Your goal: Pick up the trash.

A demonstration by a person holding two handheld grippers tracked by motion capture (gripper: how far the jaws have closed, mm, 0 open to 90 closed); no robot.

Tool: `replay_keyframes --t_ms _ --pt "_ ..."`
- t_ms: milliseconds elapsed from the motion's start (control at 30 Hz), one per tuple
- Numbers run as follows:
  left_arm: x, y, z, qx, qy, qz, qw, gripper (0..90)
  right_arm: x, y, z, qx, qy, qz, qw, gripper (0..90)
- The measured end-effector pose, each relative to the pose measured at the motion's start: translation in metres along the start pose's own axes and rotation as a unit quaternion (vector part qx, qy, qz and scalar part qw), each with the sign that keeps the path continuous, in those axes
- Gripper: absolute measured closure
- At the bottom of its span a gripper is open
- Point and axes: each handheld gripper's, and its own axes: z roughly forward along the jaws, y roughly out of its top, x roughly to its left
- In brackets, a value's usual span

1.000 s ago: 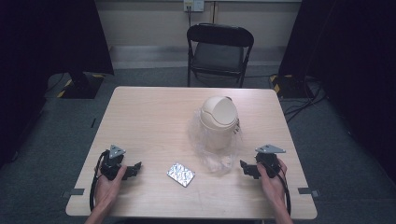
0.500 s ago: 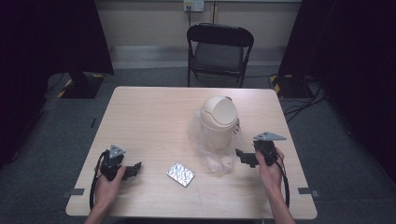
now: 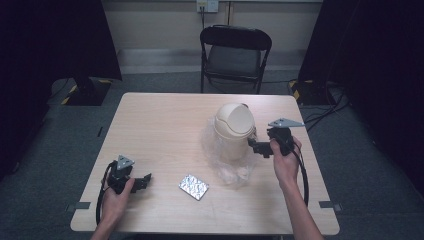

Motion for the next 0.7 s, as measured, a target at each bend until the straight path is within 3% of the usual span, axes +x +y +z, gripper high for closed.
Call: replay_keyframes --t_ms 333,400,700 --pt "0.0 0.0 0.0 0.0 0.0 0.0 1.0 11.2 0.0 0.038 0.015 -0.016 -0.007 0.004 0.9998 16.0" --pt "0.0 0.0 0.0 0.0 0.0 0.0 1.0 11.2 0.001 0.043 0.02 -0.008 -0.013 -0.004 0.9999 15.9" --pt "0.0 0.0 0.0 0.0 0.0 0.0 1.0 11.2 -0.001 0.041 0.041 0.005 -0.004 0.003 1.0 13.6"
